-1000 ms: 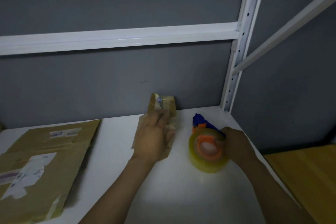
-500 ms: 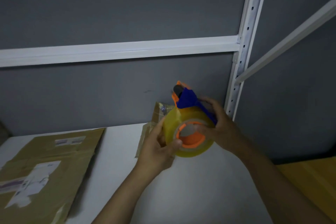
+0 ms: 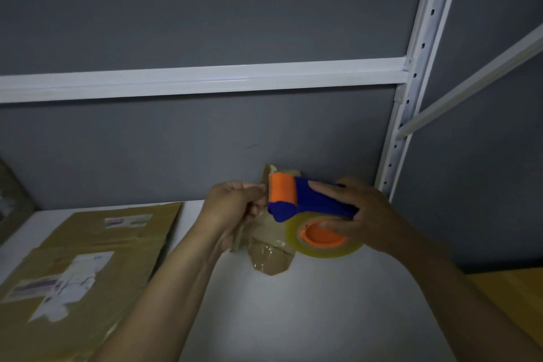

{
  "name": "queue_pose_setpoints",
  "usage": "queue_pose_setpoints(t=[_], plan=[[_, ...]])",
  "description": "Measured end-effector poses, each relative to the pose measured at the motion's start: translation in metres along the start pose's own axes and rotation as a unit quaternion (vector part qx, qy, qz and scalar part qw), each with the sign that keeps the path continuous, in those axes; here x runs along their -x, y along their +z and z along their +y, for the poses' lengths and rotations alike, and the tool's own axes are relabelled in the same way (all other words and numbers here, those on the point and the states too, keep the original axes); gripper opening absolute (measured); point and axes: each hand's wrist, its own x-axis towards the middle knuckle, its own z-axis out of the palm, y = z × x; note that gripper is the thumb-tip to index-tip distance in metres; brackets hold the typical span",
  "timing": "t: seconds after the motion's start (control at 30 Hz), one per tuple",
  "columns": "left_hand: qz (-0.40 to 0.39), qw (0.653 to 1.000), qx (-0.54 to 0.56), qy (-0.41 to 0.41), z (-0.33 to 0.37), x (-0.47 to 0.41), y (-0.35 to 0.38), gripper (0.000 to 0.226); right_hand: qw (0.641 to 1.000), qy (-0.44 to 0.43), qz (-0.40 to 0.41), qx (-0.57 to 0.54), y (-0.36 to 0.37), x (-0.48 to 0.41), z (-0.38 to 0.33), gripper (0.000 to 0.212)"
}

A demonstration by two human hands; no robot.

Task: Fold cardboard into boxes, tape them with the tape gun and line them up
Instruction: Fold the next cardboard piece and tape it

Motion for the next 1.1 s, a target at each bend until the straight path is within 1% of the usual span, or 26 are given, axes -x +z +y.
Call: queue_pose_setpoints(t=[0.17, 0.3, 0.37, 0.47, 0.6, 0.67, 0.77, 0.83, 0.93, 1.1], plan=[[0.055, 0.996, -0.068, -0.002, -0.014, -0.024, -0.024, 0.018, 0.996, 0.037, 0.006, 0.085, -0.005, 0.012, 0.013, 0.066], [0.057, 0.992, -0.106, -0.024, -0.028, -0.039, -0.032, 0.015, 0.983, 0.066, -0.017, 0.172, -0.006, 0.017, 0.017, 0.065], [0.061, 0.991, -0.119, -0.020, -0.032, -0.045, -0.028, 0.016, 0.981, 0.077, -0.024, 0.179, -0.007, 0.018, 0.018, 0.065], [0.057, 0.990, -0.130, -0.009, -0.035, -0.052, -0.022, 0.019, 0.980, 0.083, -0.014, 0.183, -0.014, 0.018, 0.019, 0.063], [0.056, 0.984, -0.166, 0.012, -0.042, -0.062, -0.014, 0.022, 0.969, 0.104, -0.059, 0.214, -0.017, 0.016, 0.026, 0.066], [0.053, 0.983, -0.178, 0.009, -0.047, -0.068, -0.012, 0.025, 0.963, 0.115, -0.074, 0.231, -0.013, 0.016, 0.032, 0.068], [0.062, 0.981, -0.184, -0.027, -0.056, -0.076, -0.016, 0.022, 0.961, 0.118, -0.083, 0.235, -0.004, 0.013, 0.035, 0.068], [0.063, 0.983, -0.160, -0.065, -0.064, -0.081, -0.026, 0.020, 0.962, 0.100, -0.088, 0.240, 0.003, 0.007, 0.034, 0.068], [0.030, 0.988, -0.087, -0.124, -0.075, -0.085, -0.038, 0.027, 0.961, 0.081, -0.088, 0.250, 0.009, -0.003, 0.032, 0.069], [-0.022, 0.984, -0.095, -0.149, -0.069, -0.087, -0.037, 0.034, 0.960, 0.085, -0.094, 0.251, 0.009, -0.004, 0.030, 0.070]])
